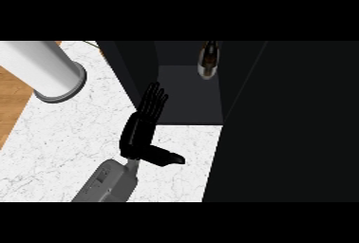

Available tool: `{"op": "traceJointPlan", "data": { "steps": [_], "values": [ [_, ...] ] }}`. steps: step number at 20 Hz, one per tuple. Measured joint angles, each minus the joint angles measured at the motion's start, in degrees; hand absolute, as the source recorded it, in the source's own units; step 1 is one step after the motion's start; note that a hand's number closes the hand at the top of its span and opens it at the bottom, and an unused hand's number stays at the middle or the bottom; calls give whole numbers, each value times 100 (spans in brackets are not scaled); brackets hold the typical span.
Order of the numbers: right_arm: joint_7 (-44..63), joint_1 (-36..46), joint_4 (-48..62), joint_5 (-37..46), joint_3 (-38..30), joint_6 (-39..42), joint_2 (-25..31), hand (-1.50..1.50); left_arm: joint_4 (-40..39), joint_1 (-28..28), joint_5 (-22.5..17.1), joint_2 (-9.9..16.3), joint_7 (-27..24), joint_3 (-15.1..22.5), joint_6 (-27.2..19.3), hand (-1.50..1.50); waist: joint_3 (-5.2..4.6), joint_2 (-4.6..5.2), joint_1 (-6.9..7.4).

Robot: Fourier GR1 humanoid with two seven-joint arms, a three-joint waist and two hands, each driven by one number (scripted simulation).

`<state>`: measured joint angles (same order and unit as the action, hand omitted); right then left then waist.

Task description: Pick up the wine, place it into the cabinet and close the cabinet

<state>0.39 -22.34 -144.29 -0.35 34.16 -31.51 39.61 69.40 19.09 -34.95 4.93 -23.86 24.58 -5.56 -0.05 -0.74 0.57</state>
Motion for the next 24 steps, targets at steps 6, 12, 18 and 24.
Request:
{"op": "traceJointPlan", "data": {
  "steps": [6, 12, 18, 24],
  "values": [
    [141, 193, -1, -2, -4, 238, 233, -150, 931, -940, -144, 394, 24, -12, 211, -150, -1, 25, -26],
    [-25, 220, 13, -39, 221, 723, 434, -150, 1312, -1412, -243, 830, -122, -284, 538, -150, 1, 34, -60],
    [-248, 246, 39, -72, 708, 1468, 789, 150, 1509, -1736, -312, 1316, -274, -658, 843, -150, 0, 38, -47],
    [-201, 318, 41, -72, 904, 1648, 871, 150, 1665, -1980, -566, 1791, -240, -1147, 1181, -150, -6, 45, -59]
  ]
}}
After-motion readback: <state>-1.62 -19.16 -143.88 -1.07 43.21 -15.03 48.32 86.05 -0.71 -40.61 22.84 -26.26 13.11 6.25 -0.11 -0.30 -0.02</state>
